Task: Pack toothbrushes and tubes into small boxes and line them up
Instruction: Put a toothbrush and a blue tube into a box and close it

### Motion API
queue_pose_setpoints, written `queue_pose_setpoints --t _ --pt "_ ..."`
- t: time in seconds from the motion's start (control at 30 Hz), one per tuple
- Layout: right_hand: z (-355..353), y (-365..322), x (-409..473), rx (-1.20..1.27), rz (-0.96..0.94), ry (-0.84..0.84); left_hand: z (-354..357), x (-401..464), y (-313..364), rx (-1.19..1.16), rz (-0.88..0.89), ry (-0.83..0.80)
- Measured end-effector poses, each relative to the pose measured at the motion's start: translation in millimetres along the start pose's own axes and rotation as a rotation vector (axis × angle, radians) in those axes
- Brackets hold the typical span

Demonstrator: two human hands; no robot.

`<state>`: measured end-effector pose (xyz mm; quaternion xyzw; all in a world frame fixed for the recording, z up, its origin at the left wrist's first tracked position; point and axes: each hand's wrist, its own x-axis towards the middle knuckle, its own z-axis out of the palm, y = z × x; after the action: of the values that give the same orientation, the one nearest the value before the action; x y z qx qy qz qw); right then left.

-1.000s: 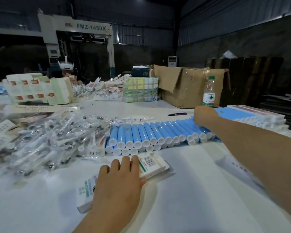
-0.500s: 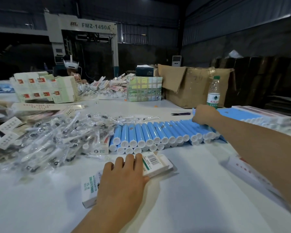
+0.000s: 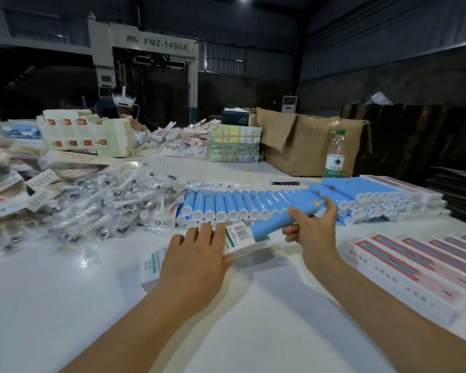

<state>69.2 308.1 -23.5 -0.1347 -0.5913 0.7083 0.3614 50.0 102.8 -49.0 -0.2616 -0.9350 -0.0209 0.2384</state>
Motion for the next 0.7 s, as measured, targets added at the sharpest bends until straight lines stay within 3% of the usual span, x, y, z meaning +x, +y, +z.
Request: queue_pose_setpoints --t 0.27,0.43,0.57,0.7 --pt "0.4 14.5 -28.6 -0.212 0.077 -0.223 -3.7 -5.1 4.9 -0.038 -0.018 -0.012" --pt "0.5 7.9 -22.3 -0.187 0.067 -0.144 -4.4 -6.9 4.3 -0.039 0.012 -0.020" --pt "13.1 -5.6 -2.9 -0.290 -0.059 -0.149 -2.7 -8.4 8.2 -0.043 0.067 -0.049" --pt "64.3 -20.2 16.1 -0.506 -0.264 -0.333 -3.9 -6.4 11.6 -0.041 0.105 -0.045"
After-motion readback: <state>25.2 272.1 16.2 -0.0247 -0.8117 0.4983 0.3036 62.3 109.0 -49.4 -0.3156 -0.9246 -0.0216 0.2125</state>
